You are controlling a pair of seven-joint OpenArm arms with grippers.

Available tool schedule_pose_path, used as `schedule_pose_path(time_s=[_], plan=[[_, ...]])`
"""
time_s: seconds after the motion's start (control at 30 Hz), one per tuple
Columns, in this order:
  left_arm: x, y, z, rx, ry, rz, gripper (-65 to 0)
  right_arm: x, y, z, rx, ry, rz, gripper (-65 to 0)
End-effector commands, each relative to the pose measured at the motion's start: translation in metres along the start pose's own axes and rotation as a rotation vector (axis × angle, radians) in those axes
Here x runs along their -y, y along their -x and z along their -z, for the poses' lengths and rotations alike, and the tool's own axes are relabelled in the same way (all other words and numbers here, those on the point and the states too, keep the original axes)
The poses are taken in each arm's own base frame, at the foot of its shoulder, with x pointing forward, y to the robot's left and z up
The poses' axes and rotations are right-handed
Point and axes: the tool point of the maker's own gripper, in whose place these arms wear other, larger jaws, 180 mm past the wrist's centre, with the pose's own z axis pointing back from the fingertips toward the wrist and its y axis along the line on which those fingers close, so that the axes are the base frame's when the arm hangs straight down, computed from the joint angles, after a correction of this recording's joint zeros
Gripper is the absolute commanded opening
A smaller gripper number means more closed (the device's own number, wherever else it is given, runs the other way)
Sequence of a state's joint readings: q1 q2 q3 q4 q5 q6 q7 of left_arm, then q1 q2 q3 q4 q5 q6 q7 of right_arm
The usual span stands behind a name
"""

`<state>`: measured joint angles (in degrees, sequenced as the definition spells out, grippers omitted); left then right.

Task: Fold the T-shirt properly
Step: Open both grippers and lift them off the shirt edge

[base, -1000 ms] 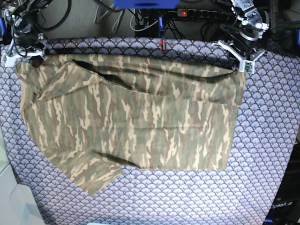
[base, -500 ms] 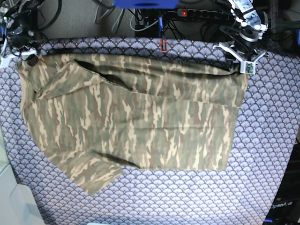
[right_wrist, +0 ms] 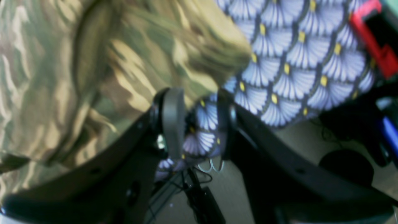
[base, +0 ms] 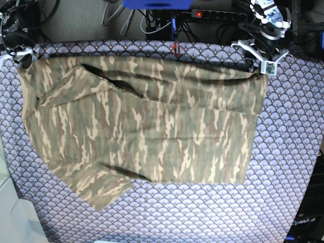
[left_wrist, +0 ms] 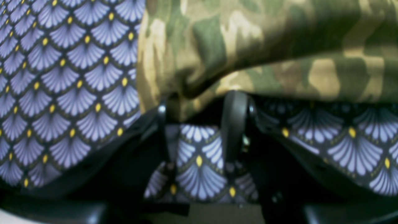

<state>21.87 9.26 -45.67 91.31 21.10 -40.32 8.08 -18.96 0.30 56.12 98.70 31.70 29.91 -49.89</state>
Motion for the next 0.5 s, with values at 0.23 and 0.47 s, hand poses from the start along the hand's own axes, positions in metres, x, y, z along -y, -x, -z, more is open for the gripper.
schedule_pose_path(time_s=[0.23,0.47], plan=[[-0.008,0.030,-0.025,-0.117,-0.026,0.067,-42.4,0.010,-0.002,-0.010,0.006,0.025,-0.022,-45.3],[-0.017,0.014,-0.038,-0.089,-0.055,0.108,-42.4,0.022,-0.006,-0.017,0.025,0.058,-0.013,-45.4]])
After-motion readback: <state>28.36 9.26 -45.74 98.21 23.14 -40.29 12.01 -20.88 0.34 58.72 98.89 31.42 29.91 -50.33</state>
